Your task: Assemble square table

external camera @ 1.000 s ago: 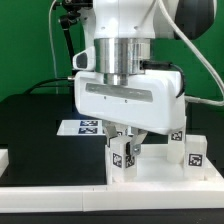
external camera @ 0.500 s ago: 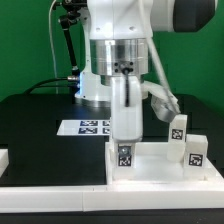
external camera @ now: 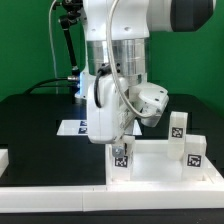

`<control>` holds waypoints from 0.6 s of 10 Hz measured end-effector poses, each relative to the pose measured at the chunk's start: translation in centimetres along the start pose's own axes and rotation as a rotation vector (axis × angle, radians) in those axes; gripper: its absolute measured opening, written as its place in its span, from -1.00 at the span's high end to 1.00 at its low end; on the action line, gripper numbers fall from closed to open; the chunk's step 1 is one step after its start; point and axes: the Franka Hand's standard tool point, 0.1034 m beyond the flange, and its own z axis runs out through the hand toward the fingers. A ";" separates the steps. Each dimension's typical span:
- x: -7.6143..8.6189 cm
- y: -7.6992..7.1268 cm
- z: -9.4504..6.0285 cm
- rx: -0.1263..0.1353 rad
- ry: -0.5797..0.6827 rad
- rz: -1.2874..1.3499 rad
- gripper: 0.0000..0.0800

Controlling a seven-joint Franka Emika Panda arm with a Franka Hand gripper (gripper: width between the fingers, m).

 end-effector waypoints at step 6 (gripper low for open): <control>-0.9 0.5 -1.1 0.008 -0.011 -0.010 -0.56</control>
Offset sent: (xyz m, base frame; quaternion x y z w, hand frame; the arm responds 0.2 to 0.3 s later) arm 0.0000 0.0000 0.0000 0.0000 0.0000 0.0000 1.0000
